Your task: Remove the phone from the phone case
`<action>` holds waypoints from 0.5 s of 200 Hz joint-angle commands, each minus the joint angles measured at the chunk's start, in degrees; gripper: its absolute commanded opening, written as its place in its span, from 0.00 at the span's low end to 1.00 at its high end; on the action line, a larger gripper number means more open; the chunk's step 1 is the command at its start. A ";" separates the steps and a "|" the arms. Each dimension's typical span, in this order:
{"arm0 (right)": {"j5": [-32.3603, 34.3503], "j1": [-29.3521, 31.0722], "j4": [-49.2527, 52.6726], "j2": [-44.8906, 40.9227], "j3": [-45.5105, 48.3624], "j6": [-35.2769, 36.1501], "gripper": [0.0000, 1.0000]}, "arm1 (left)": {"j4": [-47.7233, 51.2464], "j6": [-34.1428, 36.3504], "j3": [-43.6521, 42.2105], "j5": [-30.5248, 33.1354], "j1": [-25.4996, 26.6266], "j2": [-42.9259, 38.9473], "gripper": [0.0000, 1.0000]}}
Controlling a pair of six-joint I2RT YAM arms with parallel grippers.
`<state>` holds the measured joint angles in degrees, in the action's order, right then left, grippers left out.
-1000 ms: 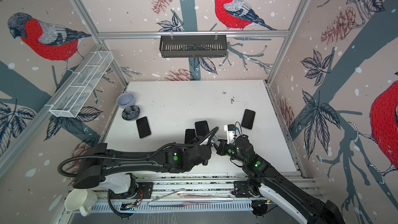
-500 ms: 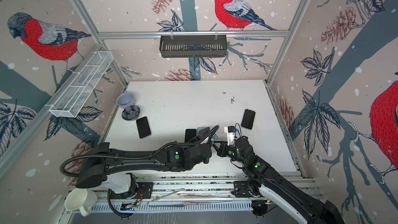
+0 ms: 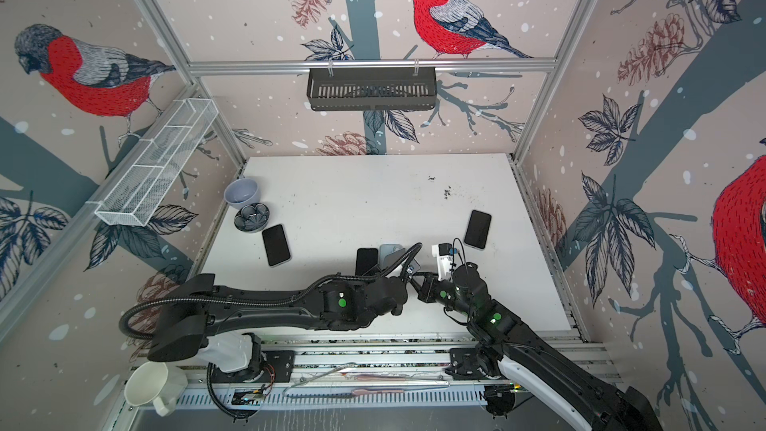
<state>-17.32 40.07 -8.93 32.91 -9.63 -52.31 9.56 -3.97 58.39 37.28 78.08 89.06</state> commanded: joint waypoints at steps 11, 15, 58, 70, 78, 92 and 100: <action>-0.89 0.05 -2.96 -0.29 -0.13 -0.16 0.00 | -2.29 0.98 -0.34 -0.18 0.25 0.15 0.15; -0.96 0.09 -2.94 -0.35 -0.13 -0.16 0.00 | -2.35 0.98 -0.30 -0.25 0.29 0.15 0.14; -0.61 0.09 -2.85 -0.40 0.22 -0.08 0.00 | -2.18 1.40 -0.03 -0.08 1.27 -0.02 0.09; -0.54 0.09 -2.63 -0.52 0.33 -0.23 0.00 | -1.88 1.58 0.05 0.82 1.41 -0.02 0.07; -0.43 0.05 -2.63 -0.58 0.40 -0.24 0.00 | -1.68 1.59 0.10 1.12 1.46 -0.02 0.05; -0.26 0.00 -2.34 -0.87 0.45 -0.33 0.00 | -1.56 1.81 0.14 1.83 1.63 -0.28 0.02; -0.20 -0.01 -2.07 -1.03 0.56 -0.54 0.00 | -1.56 1.99 0.14 2.40 1.75 -0.46 0.01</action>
<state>-17.96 40.07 -8.91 32.29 -9.30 -52.49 9.78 -2.52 58.15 38.28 79.33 89.14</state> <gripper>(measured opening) 0.058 0.110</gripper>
